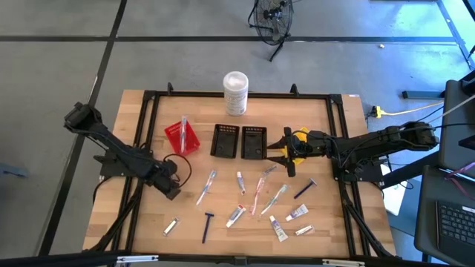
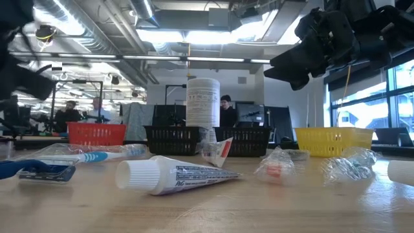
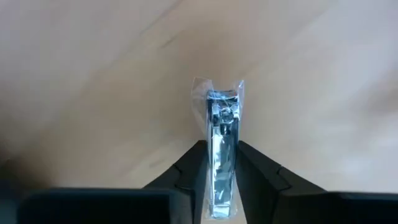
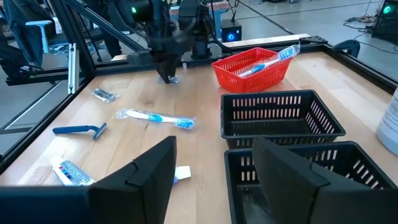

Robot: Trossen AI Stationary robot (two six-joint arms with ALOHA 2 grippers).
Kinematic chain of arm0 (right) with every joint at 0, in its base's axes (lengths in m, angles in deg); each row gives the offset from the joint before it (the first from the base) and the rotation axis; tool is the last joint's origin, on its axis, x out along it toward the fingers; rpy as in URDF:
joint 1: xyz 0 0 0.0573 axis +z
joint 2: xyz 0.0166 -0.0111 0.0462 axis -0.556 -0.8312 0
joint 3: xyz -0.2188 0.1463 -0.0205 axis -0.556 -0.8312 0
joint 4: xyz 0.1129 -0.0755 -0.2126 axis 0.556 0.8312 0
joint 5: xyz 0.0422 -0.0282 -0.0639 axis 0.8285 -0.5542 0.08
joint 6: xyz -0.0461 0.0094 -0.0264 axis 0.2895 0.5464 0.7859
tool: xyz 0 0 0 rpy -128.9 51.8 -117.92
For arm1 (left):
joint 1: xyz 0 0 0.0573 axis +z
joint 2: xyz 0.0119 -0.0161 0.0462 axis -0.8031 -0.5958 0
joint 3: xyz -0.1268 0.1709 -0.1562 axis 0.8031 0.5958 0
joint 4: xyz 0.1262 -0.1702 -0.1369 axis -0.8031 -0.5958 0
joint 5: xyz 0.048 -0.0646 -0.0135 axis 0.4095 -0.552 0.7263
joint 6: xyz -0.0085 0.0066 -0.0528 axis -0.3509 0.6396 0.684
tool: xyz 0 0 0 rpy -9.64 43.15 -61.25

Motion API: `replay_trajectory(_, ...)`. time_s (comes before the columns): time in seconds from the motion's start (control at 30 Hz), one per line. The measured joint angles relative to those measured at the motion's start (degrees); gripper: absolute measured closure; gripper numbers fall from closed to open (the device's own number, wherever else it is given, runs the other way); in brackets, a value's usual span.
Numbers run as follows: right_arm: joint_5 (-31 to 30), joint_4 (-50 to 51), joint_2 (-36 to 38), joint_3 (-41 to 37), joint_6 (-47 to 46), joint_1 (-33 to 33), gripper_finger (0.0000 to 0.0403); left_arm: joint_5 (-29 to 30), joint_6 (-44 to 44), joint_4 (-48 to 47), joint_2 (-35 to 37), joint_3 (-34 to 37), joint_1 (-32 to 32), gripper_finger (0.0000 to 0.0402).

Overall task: Pick & Place Travel size toiletries
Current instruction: Put the silver nail cutter into the left black bin

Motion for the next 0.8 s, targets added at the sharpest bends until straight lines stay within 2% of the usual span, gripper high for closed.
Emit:
replay_trajectory(0.23, -1.2, -0.2, 0.0, 0.0, 0.1, 0.0, 0.0194, 6.1, -0.7, 1.2, 0.0, -2.8, -0.1, 0.0346)
replay_trajectory(0.4, -2.2, -0.2, 0.0, 0.0, 0.8, 0.0, 0.0186, 17.1, -5.9, 7.8, 0.0, -6.4, 0.2, 0.0345)
replay_trajectory(0.6, -2.1, -0.2, 0.0, 0.0, 1.4, 0.0, 0.0179, 28.3, -23.3, 18.9, 0.0, -10.4, 3.6, 0.0345)
replay_trajectory(0.8, -2.1, -0.2, 0.0, 0.0, 1.4, 0.0, 0.0187, 28.8, -39.6, 27.4, 0.0, -11.7, 10.8, 0.0345)
